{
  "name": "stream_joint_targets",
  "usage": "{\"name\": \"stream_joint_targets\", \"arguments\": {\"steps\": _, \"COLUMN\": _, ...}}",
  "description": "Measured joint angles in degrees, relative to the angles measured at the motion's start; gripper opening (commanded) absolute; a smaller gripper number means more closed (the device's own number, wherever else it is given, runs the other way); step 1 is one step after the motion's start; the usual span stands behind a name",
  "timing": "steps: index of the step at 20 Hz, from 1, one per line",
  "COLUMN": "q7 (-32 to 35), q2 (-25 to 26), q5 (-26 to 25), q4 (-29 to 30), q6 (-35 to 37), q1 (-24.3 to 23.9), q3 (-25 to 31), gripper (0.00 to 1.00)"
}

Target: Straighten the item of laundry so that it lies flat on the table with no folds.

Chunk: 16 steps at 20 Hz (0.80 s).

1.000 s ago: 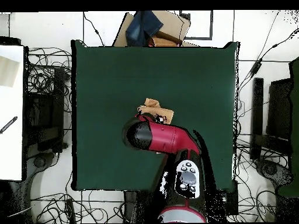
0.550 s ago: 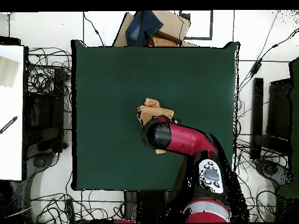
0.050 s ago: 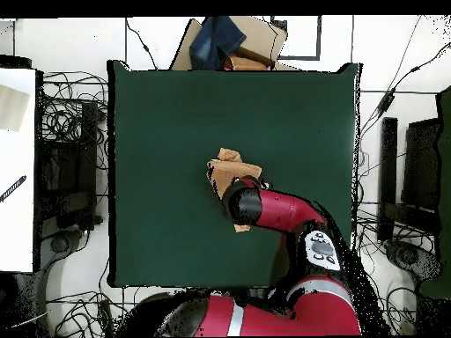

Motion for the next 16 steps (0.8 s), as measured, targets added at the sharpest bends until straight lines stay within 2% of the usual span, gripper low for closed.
{"name": "stream_joint_targets", "arguments": {"steps": 15, "q7": 0.00, "q2": 2.53, "q5": -2.37, "q4": -0.91, "q6": -3.44, "q1": -1.93, "q3": 2.59, "gripper": 1.00}}
{"name": "stream_joint_targets", "arguments": {"steps": 16, "q7": 0.00, "q2": 2.70, "q5": -2.57, "q4": -1.09, "q6": -3.75, "q1": -1.91, "q3": 2.79, "gripper": 0.00}}
